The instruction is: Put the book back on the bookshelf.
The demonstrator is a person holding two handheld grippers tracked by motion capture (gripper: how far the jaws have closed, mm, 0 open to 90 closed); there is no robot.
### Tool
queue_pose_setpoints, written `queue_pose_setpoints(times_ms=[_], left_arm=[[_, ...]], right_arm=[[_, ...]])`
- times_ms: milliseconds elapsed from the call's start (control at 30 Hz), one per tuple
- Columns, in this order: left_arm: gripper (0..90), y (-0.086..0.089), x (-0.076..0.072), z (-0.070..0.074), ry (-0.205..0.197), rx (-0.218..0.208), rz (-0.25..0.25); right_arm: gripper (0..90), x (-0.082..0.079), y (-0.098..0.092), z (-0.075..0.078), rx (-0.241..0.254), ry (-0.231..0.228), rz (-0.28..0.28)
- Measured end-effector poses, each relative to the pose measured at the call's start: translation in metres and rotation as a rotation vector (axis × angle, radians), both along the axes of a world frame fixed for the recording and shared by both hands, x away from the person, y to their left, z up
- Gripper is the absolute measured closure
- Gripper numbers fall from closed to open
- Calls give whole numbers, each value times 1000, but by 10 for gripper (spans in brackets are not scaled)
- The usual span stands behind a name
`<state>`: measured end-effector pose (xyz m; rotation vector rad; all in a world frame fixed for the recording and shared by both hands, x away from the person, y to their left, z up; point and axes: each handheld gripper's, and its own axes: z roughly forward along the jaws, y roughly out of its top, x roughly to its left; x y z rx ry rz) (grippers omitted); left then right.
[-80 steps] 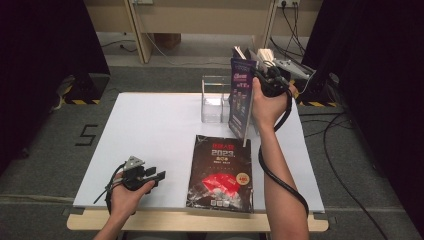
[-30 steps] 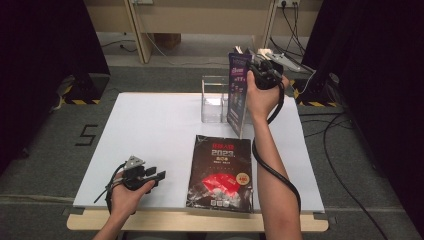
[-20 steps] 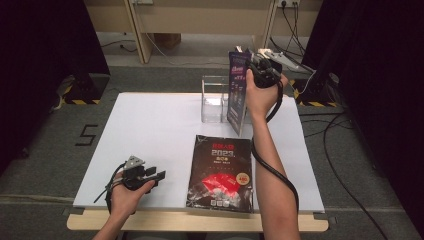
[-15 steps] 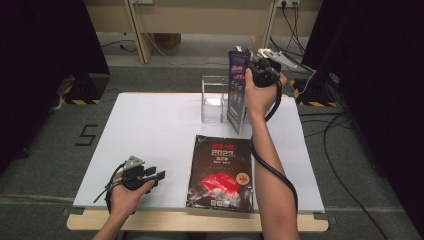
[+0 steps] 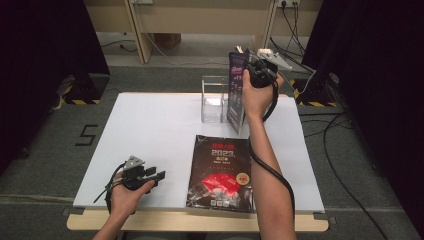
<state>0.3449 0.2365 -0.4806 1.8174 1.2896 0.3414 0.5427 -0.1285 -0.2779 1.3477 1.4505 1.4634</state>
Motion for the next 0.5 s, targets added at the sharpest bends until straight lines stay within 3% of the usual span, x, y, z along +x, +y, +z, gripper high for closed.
queue_pose_setpoints(times_ms=[233, 500], left_arm=[[528, -1, 0, -1, 3, 1, -4], [531, -1, -1, -1, 2, 1, -1]], right_arm=[[830, -2, 2, -4, -45, -9, -15], [827, -21, 4, -7, -110, -22, 0]])
